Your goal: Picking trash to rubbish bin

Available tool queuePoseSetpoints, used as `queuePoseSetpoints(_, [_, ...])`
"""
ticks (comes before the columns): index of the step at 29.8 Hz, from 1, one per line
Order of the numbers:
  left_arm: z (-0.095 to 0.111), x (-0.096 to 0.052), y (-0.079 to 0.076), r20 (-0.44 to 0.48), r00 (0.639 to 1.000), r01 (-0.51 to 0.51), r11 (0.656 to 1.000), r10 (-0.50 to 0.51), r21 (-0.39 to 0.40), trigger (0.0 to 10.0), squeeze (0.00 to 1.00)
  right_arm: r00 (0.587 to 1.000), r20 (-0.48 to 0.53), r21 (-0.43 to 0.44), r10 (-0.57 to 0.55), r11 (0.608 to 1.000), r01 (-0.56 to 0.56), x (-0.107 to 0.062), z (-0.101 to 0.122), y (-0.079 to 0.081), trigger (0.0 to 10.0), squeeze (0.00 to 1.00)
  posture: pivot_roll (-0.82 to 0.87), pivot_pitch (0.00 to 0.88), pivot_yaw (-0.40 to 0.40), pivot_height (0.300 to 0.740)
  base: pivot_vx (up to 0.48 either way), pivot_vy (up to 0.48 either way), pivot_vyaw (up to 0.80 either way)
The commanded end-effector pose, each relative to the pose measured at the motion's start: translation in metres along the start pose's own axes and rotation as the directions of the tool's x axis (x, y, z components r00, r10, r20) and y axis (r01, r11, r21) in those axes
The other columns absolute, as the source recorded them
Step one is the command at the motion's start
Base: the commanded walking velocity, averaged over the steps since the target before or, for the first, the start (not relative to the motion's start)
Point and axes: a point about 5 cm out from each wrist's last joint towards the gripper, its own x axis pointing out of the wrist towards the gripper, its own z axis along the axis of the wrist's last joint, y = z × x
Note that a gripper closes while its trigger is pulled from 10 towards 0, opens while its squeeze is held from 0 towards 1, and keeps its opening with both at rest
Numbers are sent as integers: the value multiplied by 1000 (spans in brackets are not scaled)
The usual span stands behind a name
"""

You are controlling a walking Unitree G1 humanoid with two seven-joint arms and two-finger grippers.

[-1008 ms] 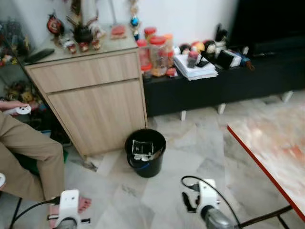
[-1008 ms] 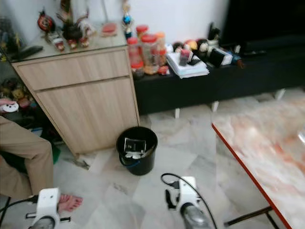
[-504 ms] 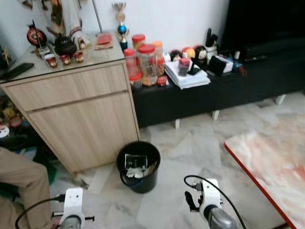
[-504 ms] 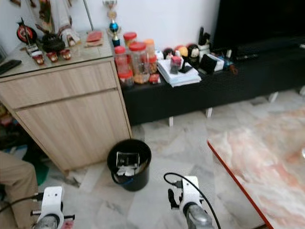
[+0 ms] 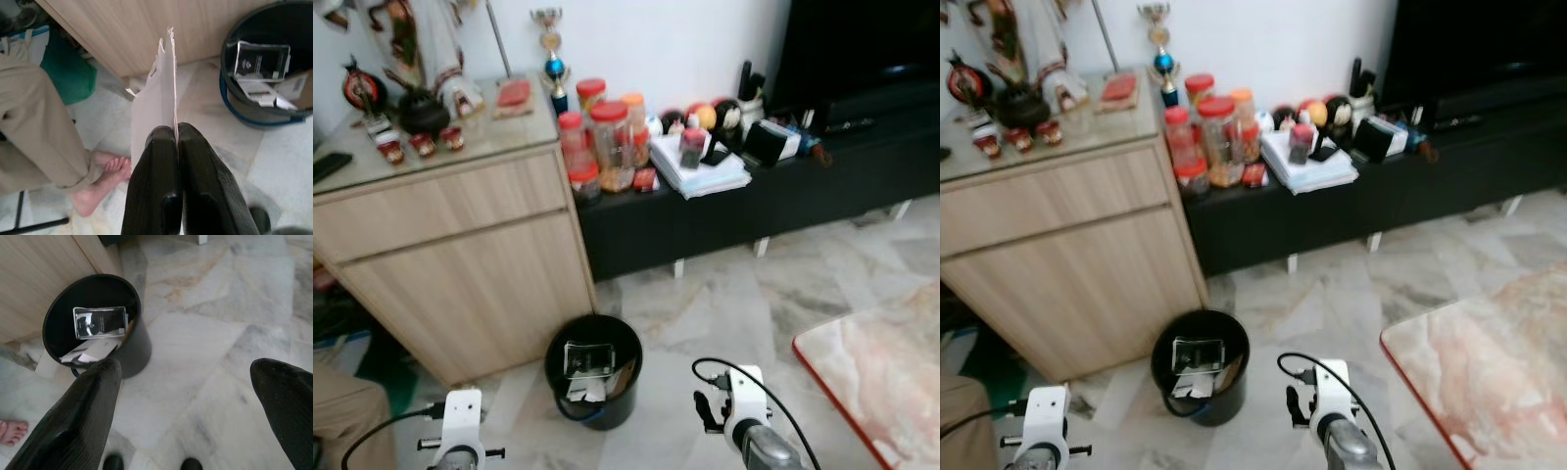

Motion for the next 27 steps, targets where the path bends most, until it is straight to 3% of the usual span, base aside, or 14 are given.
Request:
queuePoseSetpoints(1, [0,1,11,0,1000,-31,999,31,7,10000,0,999,19,-17,46,999,-45,4,7,17,10000,0,83,0,85,740,450,0,0])
queuePoseSetpoints(17, [7,2,8,24,999,-25,1000,25,2,10000,0,997,26,-28,67,997,-66,4,10,19,10000,0,87,0,80,740,441,0,0])
queuePoseSetpoints(27, [50,9,-21,180,974,134,991,-136,24,10000,0,973,78,-124,216,971,-206,10,37,40,10000,0,98,5,73,740,0,0,0])
